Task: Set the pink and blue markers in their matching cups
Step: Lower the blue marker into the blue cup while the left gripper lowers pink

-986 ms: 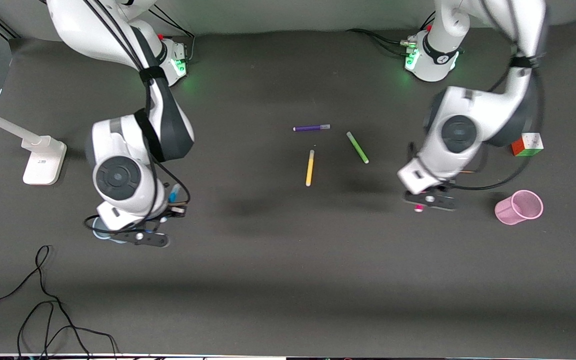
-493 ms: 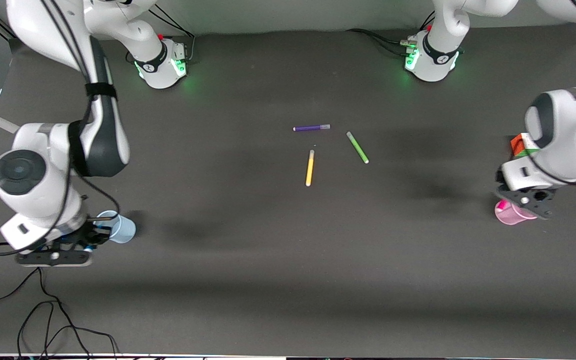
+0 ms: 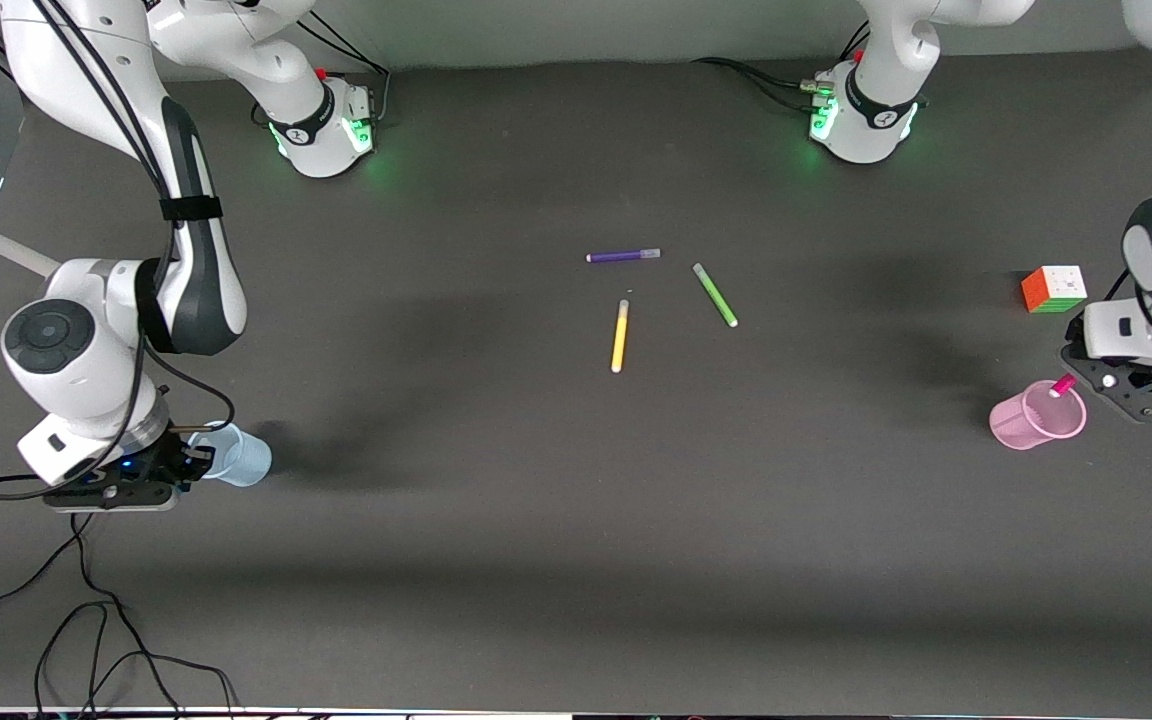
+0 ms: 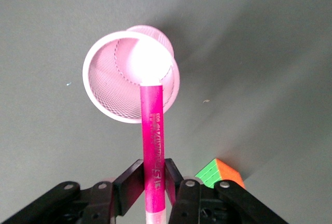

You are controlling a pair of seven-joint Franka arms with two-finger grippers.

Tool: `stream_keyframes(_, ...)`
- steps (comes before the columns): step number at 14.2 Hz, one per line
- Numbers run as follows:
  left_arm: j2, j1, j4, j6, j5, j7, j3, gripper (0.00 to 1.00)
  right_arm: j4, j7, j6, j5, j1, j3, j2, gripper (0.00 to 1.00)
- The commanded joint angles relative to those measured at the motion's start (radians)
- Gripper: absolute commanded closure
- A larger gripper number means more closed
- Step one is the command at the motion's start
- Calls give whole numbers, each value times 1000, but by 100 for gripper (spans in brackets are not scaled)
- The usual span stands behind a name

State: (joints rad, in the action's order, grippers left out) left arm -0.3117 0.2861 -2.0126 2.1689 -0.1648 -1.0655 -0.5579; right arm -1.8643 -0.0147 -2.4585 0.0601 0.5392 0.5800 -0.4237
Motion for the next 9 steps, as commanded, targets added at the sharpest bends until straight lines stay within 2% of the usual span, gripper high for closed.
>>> stream_keyframes(1,-95,10,60,21,-57,-7,4,100,-79,18,-46,-23,8,-2,51,100)
stream_keyframes(3,-138,15,61,55,-126,2,4,100,-108,16,-88,-23,8,0,52,100)
stream_keyframes(6,-165,16,63,103,-145,4,4,100,-139,16,-128,-23,4,0,56,100)
stream_keyframes(7,-173,16,64,118,-147,4,4,100,-138,16,-125,-23,4,-2,55,90)
stream_keyframes(8,-191,18,75,130,-147,6,4,100,-138,16,-123,-23,4,-2,54,15)
stream_keyframes(9,-216,18,93,135,-147,6,6,100,-136,15,-120,-23,5,-2,55,0)
